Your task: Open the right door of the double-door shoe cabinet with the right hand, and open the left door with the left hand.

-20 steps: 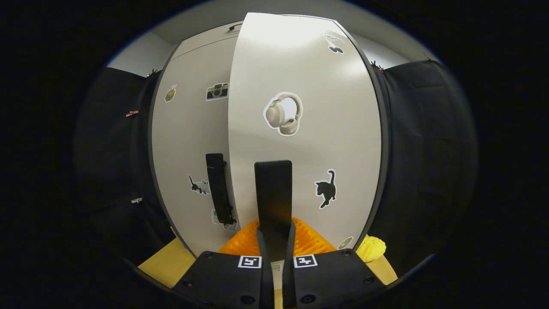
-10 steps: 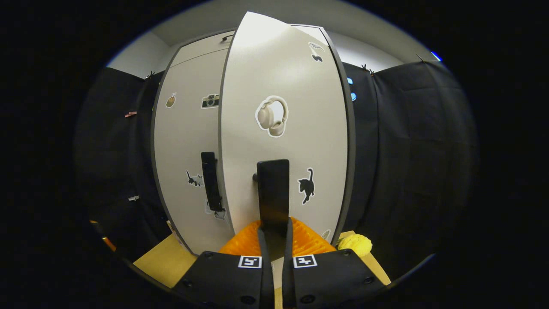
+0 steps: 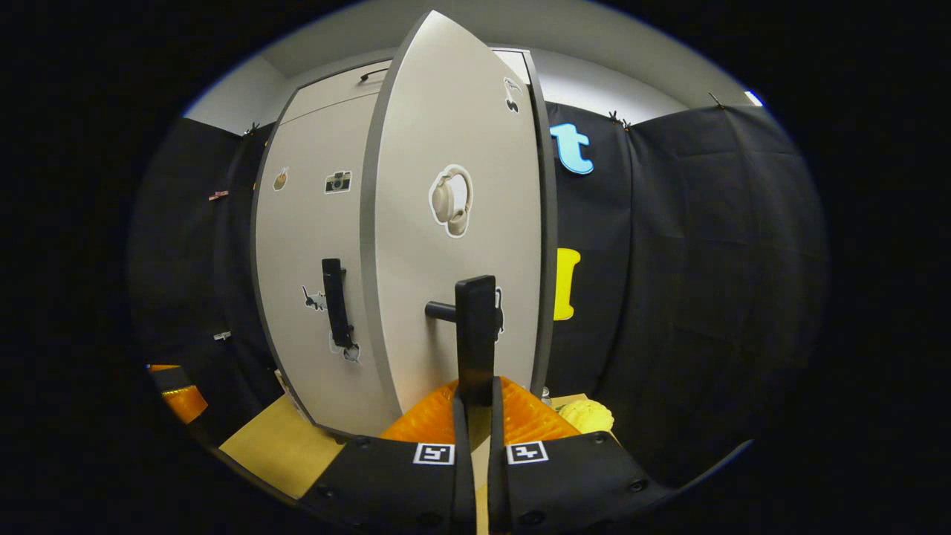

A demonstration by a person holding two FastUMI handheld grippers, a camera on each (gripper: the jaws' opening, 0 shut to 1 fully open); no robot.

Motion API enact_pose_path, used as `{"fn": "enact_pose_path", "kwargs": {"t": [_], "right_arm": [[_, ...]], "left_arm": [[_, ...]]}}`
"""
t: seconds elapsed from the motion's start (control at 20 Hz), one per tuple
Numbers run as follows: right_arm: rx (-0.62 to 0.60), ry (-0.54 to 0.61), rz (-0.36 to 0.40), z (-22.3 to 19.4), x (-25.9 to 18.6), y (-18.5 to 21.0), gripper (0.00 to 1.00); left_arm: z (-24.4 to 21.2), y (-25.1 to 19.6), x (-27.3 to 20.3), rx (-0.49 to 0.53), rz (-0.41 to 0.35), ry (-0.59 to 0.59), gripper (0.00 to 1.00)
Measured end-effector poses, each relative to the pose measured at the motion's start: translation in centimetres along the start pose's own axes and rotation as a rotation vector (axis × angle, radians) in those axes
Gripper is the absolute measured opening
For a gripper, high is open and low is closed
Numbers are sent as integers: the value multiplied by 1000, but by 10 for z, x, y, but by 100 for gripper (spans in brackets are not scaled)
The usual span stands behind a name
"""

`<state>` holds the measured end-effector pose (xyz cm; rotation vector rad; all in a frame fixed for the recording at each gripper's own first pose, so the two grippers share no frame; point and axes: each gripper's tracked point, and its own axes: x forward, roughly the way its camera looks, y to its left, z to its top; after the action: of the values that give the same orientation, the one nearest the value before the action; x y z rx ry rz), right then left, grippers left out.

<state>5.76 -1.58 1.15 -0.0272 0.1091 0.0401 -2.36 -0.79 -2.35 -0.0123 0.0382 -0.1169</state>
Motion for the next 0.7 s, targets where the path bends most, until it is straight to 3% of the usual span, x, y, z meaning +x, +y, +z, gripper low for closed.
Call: {"fn": "enact_pose_path", "kwargs": {"t": [0.2,0.45,0.55,0.7], "right_arm": [[-5,-4,-33,-1,-6,-27,10],[-16,-3,-140,-5,-13,-88,8],[74,-7,-117,-5,-13,-99,5],[82,-11,-107,-6,-11,-98,5]], "left_arm": [[-3,-8,8,1,6,15,95],[-5,-12,17,1,24,22,95],[-4,-8,20,-7,46,11,95],[-9,-6,26,-36,53,32,95]]}}
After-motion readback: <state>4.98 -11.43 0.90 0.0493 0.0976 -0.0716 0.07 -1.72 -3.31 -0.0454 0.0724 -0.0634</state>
